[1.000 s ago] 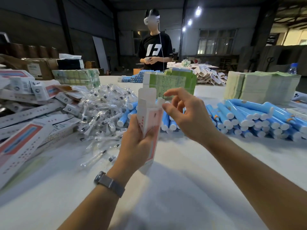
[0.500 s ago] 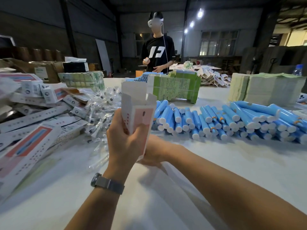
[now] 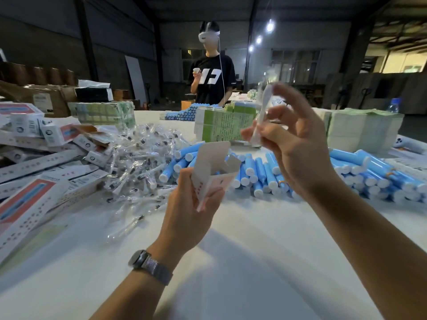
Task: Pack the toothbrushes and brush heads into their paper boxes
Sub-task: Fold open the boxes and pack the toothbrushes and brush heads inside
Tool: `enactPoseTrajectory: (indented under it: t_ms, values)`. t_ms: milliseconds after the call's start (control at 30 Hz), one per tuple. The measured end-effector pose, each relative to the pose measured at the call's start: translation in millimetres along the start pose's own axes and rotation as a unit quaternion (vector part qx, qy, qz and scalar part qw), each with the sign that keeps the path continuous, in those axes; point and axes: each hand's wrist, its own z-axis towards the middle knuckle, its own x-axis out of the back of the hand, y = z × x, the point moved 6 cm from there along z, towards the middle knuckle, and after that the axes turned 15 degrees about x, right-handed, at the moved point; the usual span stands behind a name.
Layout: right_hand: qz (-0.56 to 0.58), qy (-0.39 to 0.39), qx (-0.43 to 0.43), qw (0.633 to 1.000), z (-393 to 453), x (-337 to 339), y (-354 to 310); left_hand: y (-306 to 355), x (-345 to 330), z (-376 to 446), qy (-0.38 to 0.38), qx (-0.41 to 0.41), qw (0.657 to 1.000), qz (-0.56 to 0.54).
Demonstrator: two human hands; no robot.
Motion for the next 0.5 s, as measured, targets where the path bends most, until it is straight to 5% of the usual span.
enactPoseTrajectory:
  t_ms: [267,500]
  values:
    - [-0.046,-0.060,0.046,0.996,-9,-38,-22,-18,-18,-4,-0.026,0.107,0.977,-0.181]
    - [-0.070,-0.039,0.023,0.997,-17,-36,-7,-14,-25,-10,-0.051,0.091,0.983,-0.149]
